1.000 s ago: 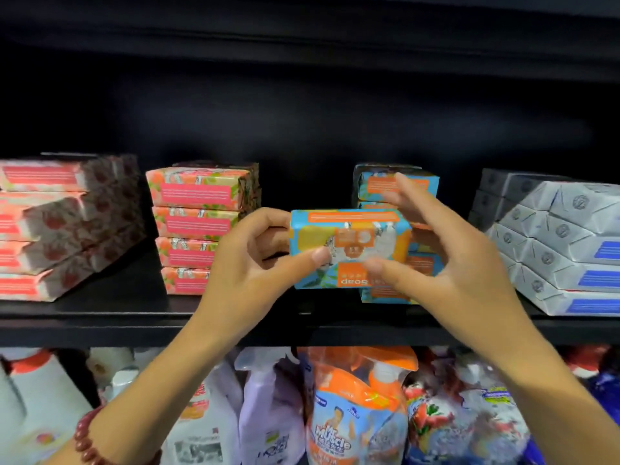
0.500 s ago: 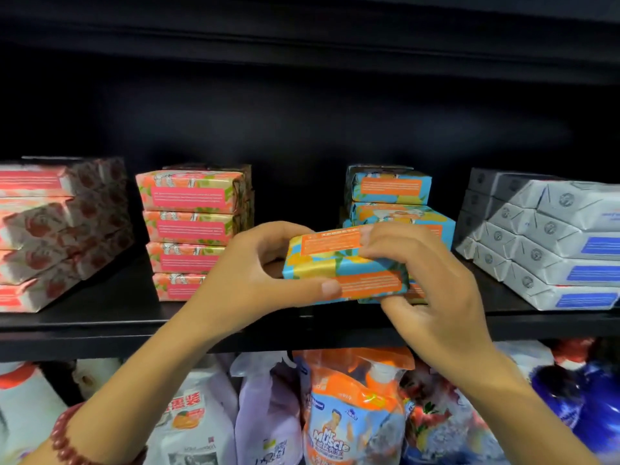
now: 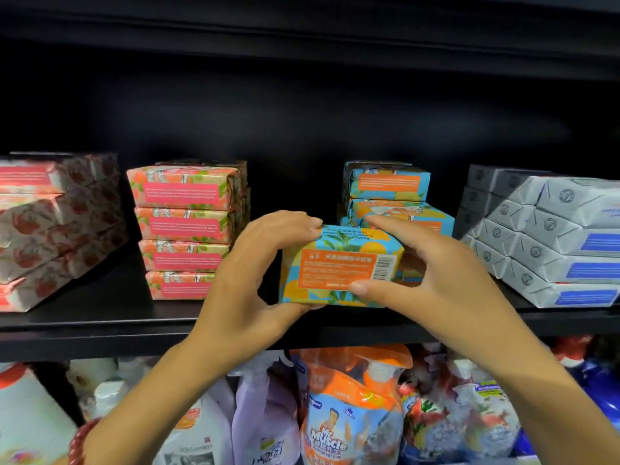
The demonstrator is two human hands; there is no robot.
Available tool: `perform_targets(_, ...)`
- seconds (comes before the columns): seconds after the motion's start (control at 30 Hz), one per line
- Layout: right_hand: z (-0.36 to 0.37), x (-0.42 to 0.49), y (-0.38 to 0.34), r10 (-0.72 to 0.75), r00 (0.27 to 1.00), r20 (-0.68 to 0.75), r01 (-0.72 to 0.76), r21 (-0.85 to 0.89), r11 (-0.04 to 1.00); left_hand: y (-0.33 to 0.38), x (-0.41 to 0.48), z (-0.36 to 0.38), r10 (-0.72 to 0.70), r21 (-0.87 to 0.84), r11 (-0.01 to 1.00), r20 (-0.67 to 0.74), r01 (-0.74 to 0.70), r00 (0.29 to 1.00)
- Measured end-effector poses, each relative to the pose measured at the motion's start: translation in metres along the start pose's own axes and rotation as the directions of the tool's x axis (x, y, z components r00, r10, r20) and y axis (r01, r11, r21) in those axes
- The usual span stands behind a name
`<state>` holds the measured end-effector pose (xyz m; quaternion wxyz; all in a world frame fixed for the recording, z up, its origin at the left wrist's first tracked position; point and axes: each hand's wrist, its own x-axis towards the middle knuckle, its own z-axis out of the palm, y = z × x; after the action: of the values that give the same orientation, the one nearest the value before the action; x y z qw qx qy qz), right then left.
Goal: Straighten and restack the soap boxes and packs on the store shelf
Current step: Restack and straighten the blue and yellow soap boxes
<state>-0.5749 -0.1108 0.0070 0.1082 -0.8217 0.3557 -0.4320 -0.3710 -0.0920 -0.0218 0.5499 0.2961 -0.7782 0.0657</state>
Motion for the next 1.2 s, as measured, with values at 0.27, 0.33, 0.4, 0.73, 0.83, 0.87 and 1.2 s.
perform_targets(0.27, 0.028, -0.007, 0.004, -0.295, 0.929, -0.223, 0.295, -0.037, 0.955, 0.007, -0.002, -0.012, -0.426, -0.143, 0.884, 0.149, 0.446, 0.892)
perform_targets(0.33, 0.038, -0.008, 0.010, -0.320, 0.917, -0.238, 0.322, -0.033, 0.946, 0.006, -0.002, -0.013, -0.489, -0.123, 0.849, 0.187, 0.514, 0.852)
perform_targets(0.4, 0.044, -0.009, 0.015, -0.314, 0.929, -0.196, 0.317, -0.017, 0.948, 0.005, -0.003, -0.013, -0.508, -0.092, 0.842, 0.196, 0.531, 0.839)
perform_targets(0.73, 0.060, -0.047, 0.046, -0.102, 0.973, -0.209, 0.086, -0.083, 0.993, -0.007, -0.024, -0.009, -0.504, 0.228, 0.851, 0.096, 0.473, 0.859)
perform_targets(0.83, 0.067, -0.049, 0.052, -0.109, 0.980, -0.164, 0.073, -0.210, 0.975, -0.010, -0.025, -0.004, -0.466, 0.229, 0.871, 0.104, 0.434, 0.879)
perform_targets(0.87, 0.068, -0.048, 0.053, -0.133, 0.979, -0.153, 0.089, -0.265, 0.960, -0.011, -0.025, -0.005, -0.412, 0.262, 0.890, 0.107, 0.374, 0.905)
perform_targets(1.2, 0.069, -0.047, 0.053, -0.169, 0.976, -0.135, 0.106, -0.382, 0.918, -0.015, -0.025, 0.002, -0.148, 0.534, 0.844, 0.153, 0.044, 0.977)
